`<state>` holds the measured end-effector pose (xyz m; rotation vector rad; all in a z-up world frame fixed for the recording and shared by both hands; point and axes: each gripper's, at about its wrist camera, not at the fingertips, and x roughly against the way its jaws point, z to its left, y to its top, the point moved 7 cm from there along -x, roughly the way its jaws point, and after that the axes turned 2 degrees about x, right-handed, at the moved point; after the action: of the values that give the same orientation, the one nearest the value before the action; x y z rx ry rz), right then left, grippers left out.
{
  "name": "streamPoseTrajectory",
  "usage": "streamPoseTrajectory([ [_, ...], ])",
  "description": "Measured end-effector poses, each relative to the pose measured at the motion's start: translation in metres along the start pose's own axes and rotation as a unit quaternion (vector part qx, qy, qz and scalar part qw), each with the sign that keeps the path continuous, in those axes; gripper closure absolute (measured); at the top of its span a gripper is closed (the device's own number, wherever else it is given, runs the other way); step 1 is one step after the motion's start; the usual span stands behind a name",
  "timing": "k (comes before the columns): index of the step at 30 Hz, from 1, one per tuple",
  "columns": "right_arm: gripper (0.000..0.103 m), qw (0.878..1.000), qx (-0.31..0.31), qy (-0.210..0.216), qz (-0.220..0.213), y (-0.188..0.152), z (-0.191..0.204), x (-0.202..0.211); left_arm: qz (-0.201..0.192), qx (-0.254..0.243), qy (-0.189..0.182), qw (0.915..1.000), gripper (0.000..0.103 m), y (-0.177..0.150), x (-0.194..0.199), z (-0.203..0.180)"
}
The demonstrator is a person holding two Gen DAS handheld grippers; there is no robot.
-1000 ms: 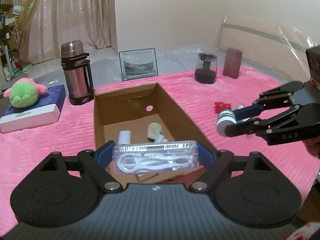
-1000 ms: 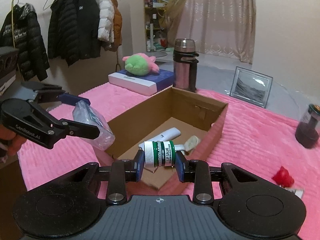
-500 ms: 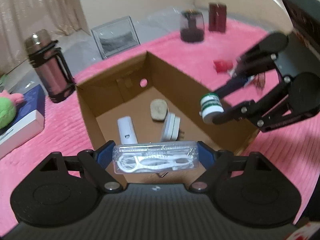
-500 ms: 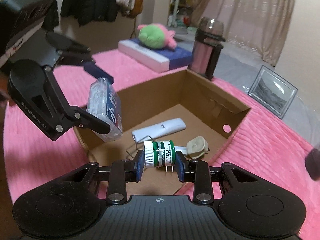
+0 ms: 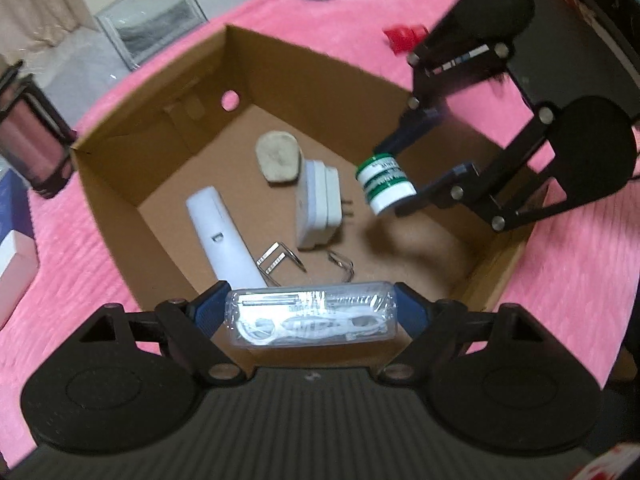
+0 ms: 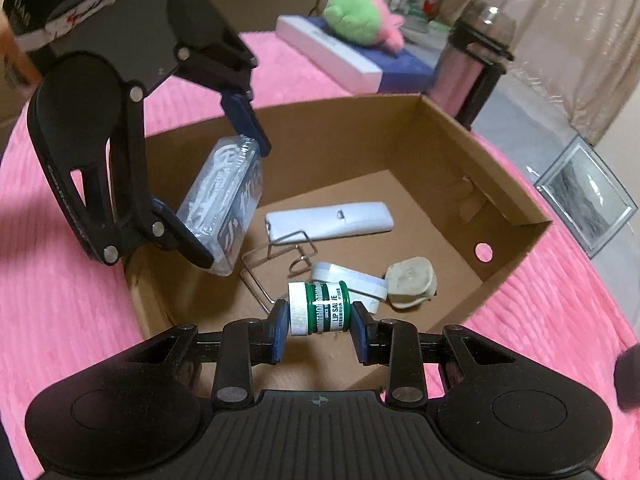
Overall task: Organize rigid objects
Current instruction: 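Lower both tools into the box and open them, releasing both items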
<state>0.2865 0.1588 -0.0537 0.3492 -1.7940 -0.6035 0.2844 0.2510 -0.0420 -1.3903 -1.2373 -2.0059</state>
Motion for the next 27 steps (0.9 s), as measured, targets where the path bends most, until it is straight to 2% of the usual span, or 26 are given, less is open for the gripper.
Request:
streamPoseTrajectory([
  [6,0.074,0.999,0.032,0.018,0.035,0.001,0.004,-0.017,0.033,-0.029,-0.02,0.9988,0.02,0.003,-0.012,-0.003],
  [14,0.074,0.995,0.061,0.032,0.076,0.0,0.006,-0.038,0.072,-0.033,-0.036,0.9962,0.02,0.007,-0.028,0.005],
  [27,0.073,0.992,0.067,0.039,0.097,-0.004,0.005,-0.051,0.113,-0.049,-0.068,0.99,0.02,0.007,-0.037,0.003],
])
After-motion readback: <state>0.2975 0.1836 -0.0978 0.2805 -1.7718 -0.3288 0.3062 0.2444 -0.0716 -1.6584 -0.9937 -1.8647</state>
